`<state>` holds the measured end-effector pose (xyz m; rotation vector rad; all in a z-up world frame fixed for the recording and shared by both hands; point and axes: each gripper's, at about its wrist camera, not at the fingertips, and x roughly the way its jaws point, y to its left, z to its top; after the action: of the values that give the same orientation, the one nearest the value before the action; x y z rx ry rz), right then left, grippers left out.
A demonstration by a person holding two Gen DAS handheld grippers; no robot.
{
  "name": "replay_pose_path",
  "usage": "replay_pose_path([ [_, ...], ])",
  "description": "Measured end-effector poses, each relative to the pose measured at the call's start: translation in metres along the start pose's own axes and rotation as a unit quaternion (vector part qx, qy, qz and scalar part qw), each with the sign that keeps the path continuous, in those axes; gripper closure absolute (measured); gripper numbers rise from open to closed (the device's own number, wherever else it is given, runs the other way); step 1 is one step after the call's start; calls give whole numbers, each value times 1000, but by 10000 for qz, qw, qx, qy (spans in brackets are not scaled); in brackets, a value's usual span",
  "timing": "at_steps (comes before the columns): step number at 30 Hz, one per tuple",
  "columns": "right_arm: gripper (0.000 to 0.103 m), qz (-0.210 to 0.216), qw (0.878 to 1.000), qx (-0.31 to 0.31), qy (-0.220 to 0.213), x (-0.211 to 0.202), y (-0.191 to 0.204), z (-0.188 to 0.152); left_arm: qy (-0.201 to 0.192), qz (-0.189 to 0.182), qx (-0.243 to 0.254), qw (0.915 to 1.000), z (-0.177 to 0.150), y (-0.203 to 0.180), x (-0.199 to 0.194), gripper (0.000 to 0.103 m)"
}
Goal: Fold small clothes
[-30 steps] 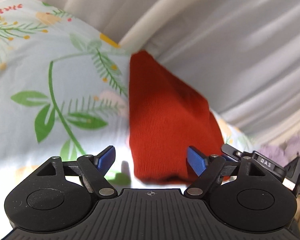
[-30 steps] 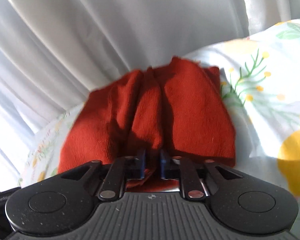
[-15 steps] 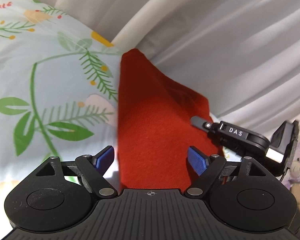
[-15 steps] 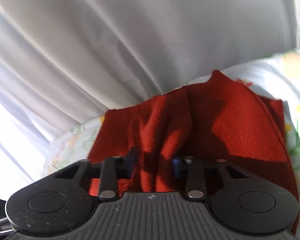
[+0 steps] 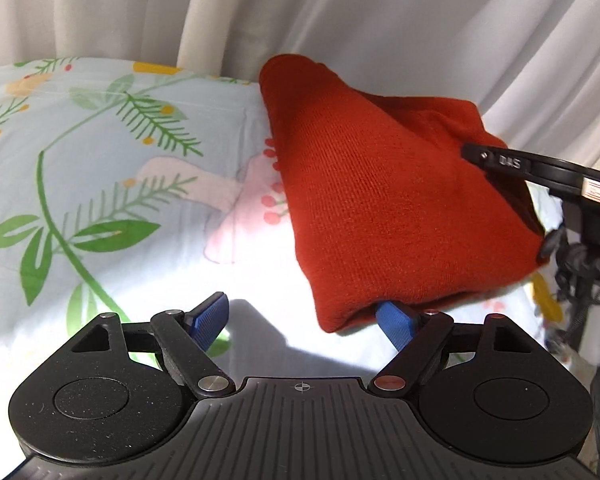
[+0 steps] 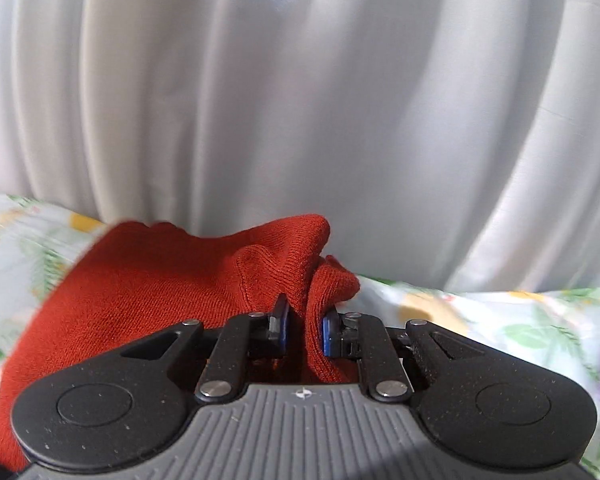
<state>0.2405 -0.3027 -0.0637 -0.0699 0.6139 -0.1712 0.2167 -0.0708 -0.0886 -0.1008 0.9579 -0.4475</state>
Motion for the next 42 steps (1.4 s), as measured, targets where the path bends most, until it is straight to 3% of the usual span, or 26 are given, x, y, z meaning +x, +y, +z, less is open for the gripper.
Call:
replay_pose_path([
  [3, 80, 466, 9954, 829, 97, -12, -25, -12, -55, 85, -20, 9999, -1, -2, 2, 18],
  [7, 56, 931, 9681, 2325, -21, -59, -71, -47, -79, 64, -129, 9999, -1, -5, 3, 18],
  [11, 54, 1545, 9329, 3230, 390, -82, -83, -93, -127, 152, -100, 9998, 0, -14, 8, 18],
  [13, 50, 1706, 9251, 3366, 421, -83, -79, -100, -105, 214, -49, 9997, 1, -19, 13, 18],
  [17, 52, 1785, 9170, 3510, 645, -67, -64, -91, -256, 326, -17, 9991, 1, -26, 11, 18],
  [20, 53, 1815, 9157, 3562, 397, -70, -59, -86, -267, 269, -306, 9988, 1, -21, 10, 18],
  [21, 58, 1783, 9159, 3573, 410, -67, -57, -85, -267, 281, -410, 9984, 1, -19, 10, 18],
  [22, 73, 1736, 9149, 3611, 482, -61, -56, -85, -304, 279, -506, 9979, 1, -16, 10, 18],
  [24, 88, 1671, 9049, 3850, 712, -55, -65, -94, -413, 350, -662, 9963, 1, -11, 5, 18],
  [25, 91, 1761, 8930, 4075, 746, -53, -67, -95, -497, 410, -751, 9951, 0, -8, 1, 18],
  [26, 91, 2078, 8704, 4408, 702, -51, -71, -96, -583, 447, -849, 9937, 0, -4, -3, 18],
  [28, 92, 3091, 7961, 5188, 395, -51, -83, -106, -684, 383, -1102, 9908, -1, 8, -8, 17],
  [29, 92, 3436, 7655, 5433, 272, -48, -86, -113, -684, 282, -1257, 9893, -1, 15, -9, 17],
  [30, 93, 3597, 7479, 5573, 238, -45, -87, -120, -633, 206, -1389, 9881, -2, 20, -8, 17],
  [31, 93, 3621, 7453, 5588, 338, -39, -87, -125, -526, 165, -1471, 9876, -3, 24, -6, 16],
  [32, 92, 3461, 7595, 5481, 545, -34, -85, -129, -399, 123, -1514, 9876, -4, 27, -4, 16],
  [34, 84, 2846, 8139, 4970, 983, -30, -81, -134, -344, 120, -1352, 9901, -5, 27, -7, 15],
  [35, 83, 2710, 8328, 4713, 1044, -31, -80, -134, -274, 146, -1276, 9913, -6, 27, -10, 15],
  [39, 73, 2604, 8539, 4425, 845, -52, -95, -130, -229, 126, -1184, 9926, -4, 40, -30, 15],
  [40, 63, 2417, 8665, 4301, 760, -60, -102, -127, -234, 192, -1129, 9932, -2, 43, -35, 14],
  [42, 56, 1873, 8937, 4047, 499, -73, -116, -118, -248, 393, -1099, 9929, 0, 47, -41, 14],
])
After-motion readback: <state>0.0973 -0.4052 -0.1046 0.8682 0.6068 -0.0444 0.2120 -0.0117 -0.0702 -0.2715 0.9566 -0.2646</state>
